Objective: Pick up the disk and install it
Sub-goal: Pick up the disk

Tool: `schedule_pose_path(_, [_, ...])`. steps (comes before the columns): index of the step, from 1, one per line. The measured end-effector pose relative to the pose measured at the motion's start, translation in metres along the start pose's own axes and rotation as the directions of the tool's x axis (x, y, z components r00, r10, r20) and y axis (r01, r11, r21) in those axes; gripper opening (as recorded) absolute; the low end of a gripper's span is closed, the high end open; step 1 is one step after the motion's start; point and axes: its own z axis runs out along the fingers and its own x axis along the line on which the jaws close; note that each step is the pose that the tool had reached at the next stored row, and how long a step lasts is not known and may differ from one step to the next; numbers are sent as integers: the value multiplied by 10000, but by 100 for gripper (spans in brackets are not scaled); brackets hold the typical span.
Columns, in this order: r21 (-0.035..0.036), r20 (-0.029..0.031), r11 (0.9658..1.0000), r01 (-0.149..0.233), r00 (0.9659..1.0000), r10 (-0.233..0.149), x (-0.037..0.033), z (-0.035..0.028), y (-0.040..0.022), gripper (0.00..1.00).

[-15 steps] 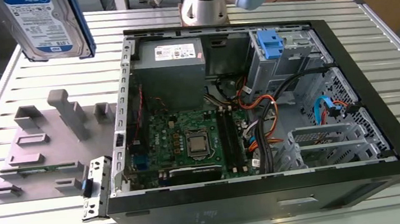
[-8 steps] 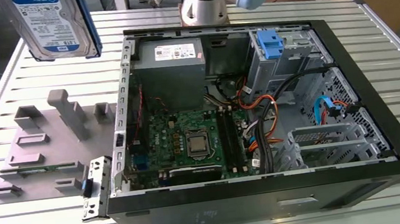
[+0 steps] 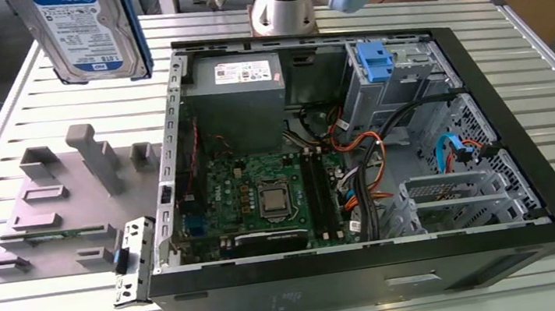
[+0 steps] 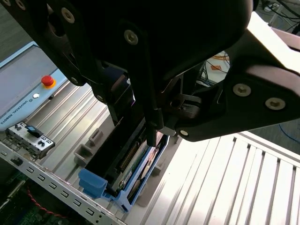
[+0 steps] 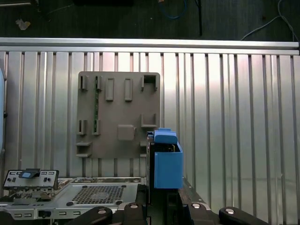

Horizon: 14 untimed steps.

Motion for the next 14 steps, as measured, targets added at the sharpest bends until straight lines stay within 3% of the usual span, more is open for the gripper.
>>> schedule_pose_path(14, [1,1,10000,0,10000,0,-5,-9,-260,35])
